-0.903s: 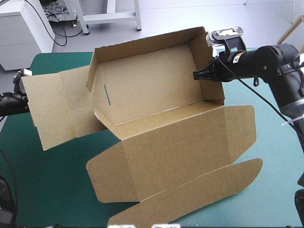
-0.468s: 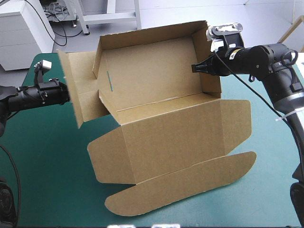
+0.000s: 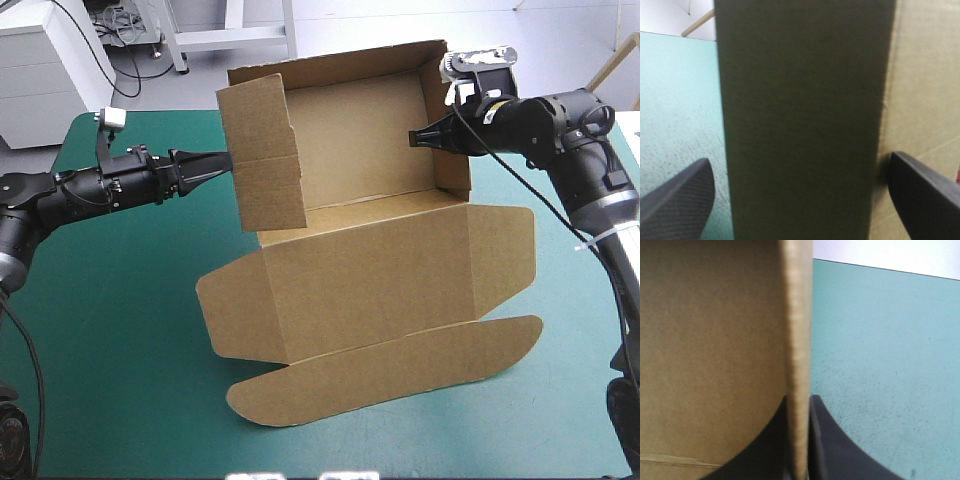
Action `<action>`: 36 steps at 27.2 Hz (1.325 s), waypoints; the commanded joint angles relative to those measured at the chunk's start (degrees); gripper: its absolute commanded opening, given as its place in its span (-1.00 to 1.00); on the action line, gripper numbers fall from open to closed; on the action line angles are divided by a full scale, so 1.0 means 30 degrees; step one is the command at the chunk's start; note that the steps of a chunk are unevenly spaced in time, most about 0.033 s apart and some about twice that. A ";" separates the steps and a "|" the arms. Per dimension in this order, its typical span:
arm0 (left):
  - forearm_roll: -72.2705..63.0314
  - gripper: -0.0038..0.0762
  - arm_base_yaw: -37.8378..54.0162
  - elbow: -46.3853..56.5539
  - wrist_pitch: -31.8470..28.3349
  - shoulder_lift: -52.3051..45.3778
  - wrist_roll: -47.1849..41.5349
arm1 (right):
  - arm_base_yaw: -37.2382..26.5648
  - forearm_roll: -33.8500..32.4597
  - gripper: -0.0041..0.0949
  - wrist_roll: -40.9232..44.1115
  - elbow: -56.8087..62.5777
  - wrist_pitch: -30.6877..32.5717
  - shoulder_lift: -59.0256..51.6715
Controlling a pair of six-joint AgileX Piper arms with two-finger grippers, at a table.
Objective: Fold the box
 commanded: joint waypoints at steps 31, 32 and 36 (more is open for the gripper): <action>0.4914 0.65 -0.3662 -0.0608 -0.4310 -0.1450 -0.3643 | 0.2221 -0.3221 -0.93 0.2791 -0.0577 -0.1838 -0.0758; 0.6299 0.65 -0.4145 -0.0697 -0.5391 -0.1611 -0.4873 | 0.2221 -0.3221 -0.93 0.2791 -0.0577 -0.1803 -0.0758; 1.4899 0.65 -0.7239 -0.1930 -0.9308 -0.2034 -1.1582 | 0.2221 -0.3221 -0.93 0.2791 -0.0577 -0.1597 -0.0758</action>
